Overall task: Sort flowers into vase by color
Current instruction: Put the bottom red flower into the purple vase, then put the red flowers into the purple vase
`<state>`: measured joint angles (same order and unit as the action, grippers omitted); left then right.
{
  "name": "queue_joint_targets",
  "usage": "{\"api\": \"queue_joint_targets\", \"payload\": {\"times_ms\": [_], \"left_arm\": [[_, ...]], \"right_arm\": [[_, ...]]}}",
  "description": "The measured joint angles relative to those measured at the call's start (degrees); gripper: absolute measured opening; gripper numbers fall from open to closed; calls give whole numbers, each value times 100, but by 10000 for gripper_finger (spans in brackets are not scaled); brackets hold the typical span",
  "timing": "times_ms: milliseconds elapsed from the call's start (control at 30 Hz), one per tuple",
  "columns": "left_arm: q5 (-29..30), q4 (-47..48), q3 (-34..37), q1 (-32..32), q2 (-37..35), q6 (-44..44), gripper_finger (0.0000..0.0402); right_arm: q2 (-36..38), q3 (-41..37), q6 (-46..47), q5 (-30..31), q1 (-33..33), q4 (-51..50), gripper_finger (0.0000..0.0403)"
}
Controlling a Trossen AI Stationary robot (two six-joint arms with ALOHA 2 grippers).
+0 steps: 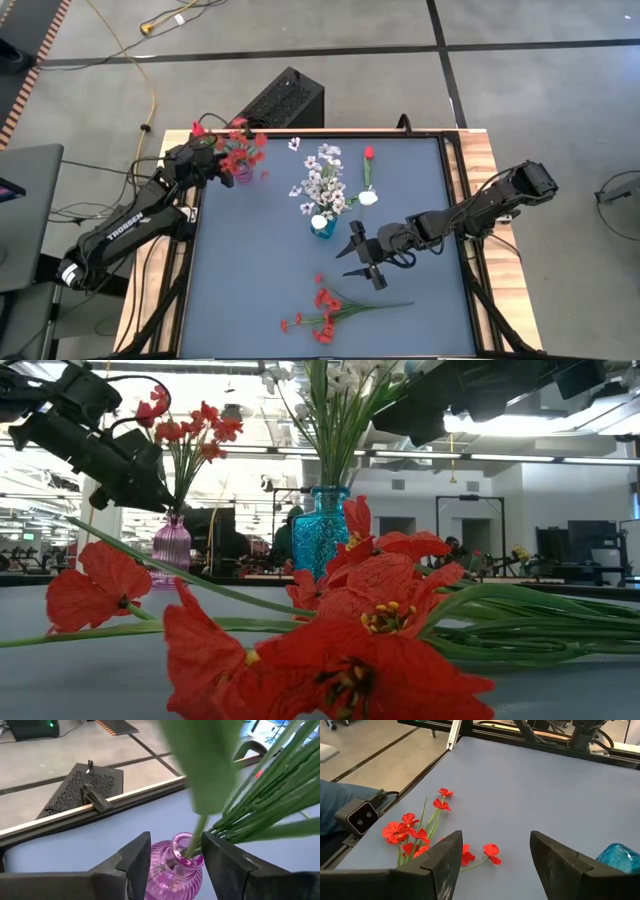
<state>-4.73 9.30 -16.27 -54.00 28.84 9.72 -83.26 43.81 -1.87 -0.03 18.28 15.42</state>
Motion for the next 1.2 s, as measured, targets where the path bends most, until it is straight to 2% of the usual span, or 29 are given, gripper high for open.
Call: {"api": "queue_joint_targets", "payload": {"times_ms": [333,567,700,900,1100,1200], "left_arm": [[89,562,-482,0,0,-146,165],[247,1608,-917,0,0,-167,165],[216,1896,-1039,8,1,-138,165],[-618,2129,-1193,39,2,157,165],[-1672,2318,-1215,242,-2,884,165],[-1745,2375,-1215,519,0,1241,165]], "right_arm": [[0,0,37,0,-2,0,258],[0,0,37,-2,-2,-2,258],[0,0,39,-2,-2,-9,258],[0,0,115,-4,24,-9,258],[106,0,205,-7,133,-77,258],[271,0,203,-7,197,-116,258]]}}
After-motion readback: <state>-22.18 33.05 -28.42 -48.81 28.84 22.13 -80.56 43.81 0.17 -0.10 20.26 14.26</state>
